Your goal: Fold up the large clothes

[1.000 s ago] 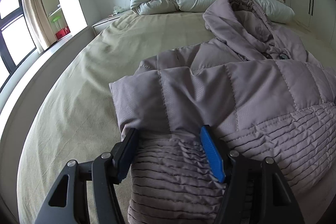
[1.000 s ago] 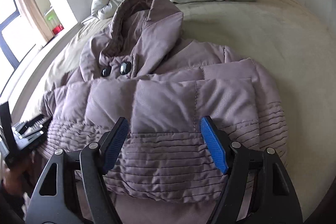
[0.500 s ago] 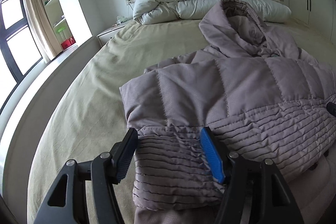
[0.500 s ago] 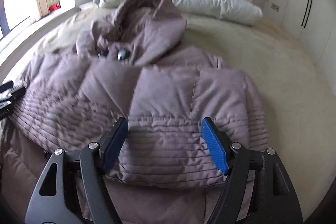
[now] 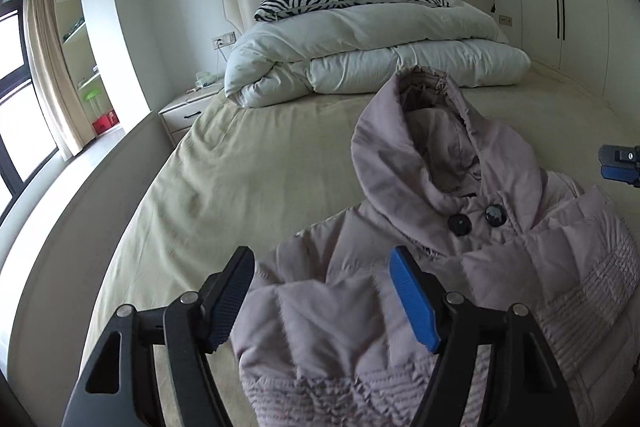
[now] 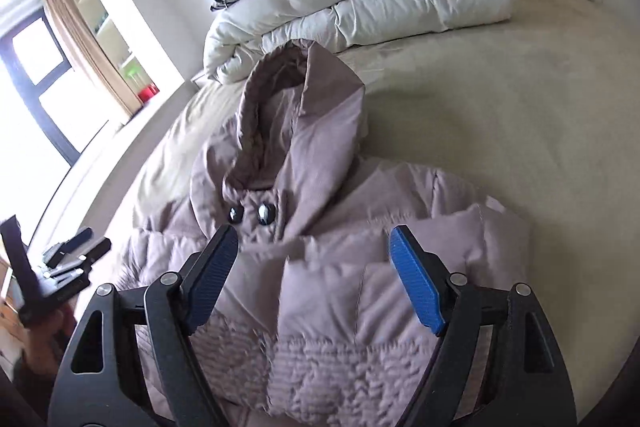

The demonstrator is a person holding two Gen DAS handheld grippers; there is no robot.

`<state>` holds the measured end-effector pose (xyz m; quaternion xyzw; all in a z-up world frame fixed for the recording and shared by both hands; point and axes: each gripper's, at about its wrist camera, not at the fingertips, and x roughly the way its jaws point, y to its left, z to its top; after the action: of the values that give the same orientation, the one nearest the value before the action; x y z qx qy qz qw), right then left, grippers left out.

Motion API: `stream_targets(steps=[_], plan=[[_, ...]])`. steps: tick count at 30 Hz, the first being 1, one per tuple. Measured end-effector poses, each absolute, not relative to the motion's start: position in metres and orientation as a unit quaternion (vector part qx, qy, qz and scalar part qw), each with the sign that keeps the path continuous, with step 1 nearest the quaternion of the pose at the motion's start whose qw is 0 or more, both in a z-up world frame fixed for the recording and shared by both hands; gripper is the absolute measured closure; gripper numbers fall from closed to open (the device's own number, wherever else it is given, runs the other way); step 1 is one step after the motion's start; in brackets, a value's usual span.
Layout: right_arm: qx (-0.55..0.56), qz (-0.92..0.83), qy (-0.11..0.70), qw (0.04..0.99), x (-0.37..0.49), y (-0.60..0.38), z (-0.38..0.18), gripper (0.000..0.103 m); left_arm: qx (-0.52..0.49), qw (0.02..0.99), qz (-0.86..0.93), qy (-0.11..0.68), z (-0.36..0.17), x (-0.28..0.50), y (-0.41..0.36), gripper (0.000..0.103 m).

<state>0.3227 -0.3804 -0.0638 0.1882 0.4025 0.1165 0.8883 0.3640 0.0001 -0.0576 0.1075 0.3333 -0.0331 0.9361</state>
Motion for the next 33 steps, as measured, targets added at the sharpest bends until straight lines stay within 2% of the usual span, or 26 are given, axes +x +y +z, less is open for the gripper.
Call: stream_targets(steps=[5,8,9,15,22,23,24,26,30,33], plan=[[0.263,0.126,0.416,0.861,0.396,-0.404,-0.069,0.025,0.116,0.925,-0.047,0.359,-0.090,0.419,-0.027,0.030],[0.283,0.135,0.427,0.848,0.442,-0.406,-0.081,0.025,0.096,0.894,-0.056,0.434,-0.146,0.440,-0.030,0.029],[0.285,0.134,0.430,0.846,0.456,-0.406,-0.085,0.025,0.094,0.896,-0.054,0.431,-0.154,0.439,-0.030,0.029],[0.295,0.130,0.470,0.822,0.543,-0.393,-0.125,0.025,0.059,0.907,-0.066,0.411,-0.159,0.434,-0.019,0.030],[0.341,0.135,0.477,0.799,0.600,-0.383,-0.157,0.025,0.052,0.912,-0.066,0.401,-0.165,0.433,-0.020,0.030],[0.327,0.126,0.483,0.803,0.602,-0.377,-0.159,0.037,0.049,0.912,-0.067,0.401,-0.165,0.433,-0.018,0.030],[0.312,0.126,0.485,0.807,0.604,-0.372,-0.159,0.055,0.046,0.912,-0.068,0.401,-0.165,0.433,-0.018,0.030],[0.284,0.135,0.480,0.819,0.605,-0.360,-0.153,0.074,0.043,0.912,-0.069,0.401,-0.165,0.433,-0.017,0.030],[0.244,0.152,0.444,0.849,0.580,-0.344,-0.115,0.090,0.029,0.911,-0.074,0.405,-0.163,0.434,-0.014,0.030],[0.187,0.177,0.409,0.875,0.547,-0.324,-0.070,0.093,-0.011,0.910,-0.088,0.404,-0.156,0.429,-0.003,0.030]])
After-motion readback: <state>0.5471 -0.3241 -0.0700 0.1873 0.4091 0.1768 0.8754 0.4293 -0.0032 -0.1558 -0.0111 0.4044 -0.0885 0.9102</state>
